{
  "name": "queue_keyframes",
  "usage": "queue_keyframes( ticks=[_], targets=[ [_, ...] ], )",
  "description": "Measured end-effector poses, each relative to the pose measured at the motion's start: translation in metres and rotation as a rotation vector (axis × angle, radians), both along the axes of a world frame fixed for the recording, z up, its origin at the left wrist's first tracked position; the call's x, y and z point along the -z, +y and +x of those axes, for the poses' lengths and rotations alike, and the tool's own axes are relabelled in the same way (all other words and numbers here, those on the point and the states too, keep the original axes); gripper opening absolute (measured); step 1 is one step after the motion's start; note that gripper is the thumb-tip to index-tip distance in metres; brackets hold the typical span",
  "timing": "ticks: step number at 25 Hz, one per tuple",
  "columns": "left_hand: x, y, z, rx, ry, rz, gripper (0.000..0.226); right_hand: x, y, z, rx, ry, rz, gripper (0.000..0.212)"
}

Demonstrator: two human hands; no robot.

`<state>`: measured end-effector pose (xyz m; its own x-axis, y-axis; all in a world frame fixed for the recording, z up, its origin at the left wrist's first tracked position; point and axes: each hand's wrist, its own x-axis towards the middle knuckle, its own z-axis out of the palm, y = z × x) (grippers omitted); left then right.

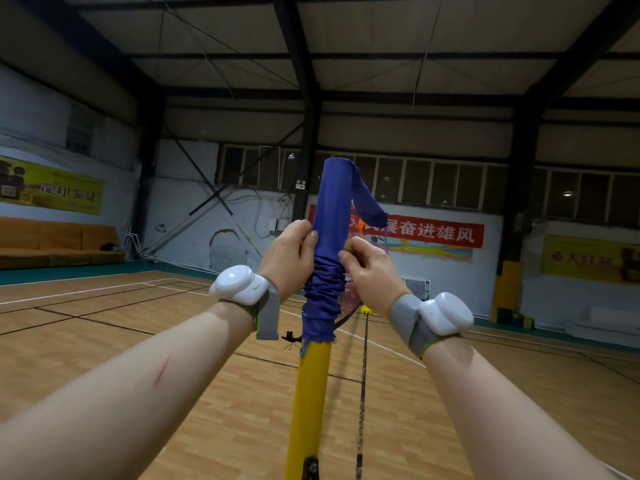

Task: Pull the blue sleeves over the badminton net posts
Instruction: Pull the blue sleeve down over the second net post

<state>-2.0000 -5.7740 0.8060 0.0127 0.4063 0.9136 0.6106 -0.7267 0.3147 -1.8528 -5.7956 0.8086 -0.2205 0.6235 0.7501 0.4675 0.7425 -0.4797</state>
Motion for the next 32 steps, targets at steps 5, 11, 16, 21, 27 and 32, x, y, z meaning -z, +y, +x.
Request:
queue_keyframes(
  ticks=[5,11,16,21,27,32],
  targets=[
    [-0.005,-0.006,-0.003,0.057,-0.001,-0.05,0.018,-0.006,0.003,0.003,-0.001,0.037,-0.044,0.024],
    [-0.009,-0.008,-0.005,0.061,0.032,-0.103,0.019,-0.044,0.008,-0.006,0.156,0.194,0.008,0.032],
    [-0.015,-0.011,-0.01,0.055,0.08,-0.136,0.02,-0.055,0.017,-0.018,0.131,0.182,0.035,0.02],
    [-0.044,-0.013,-0.016,0.03,0.085,-0.193,0.027,-0.061,0.019,-0.011,0.119,0.107,0.081,0.019],
    [-0.068,-0.002,0.007,-0.028,0.038,-0.068,0.024,-0.059,0.017,-0.005,0.134,0.062,0.147,0.019],
    [-0.059,0.0,0.006,-0.045,0.034,0.07,0.019,-0.044,0.012,-0.007,0.151,0.047,0.181,0.016]
  ],
)
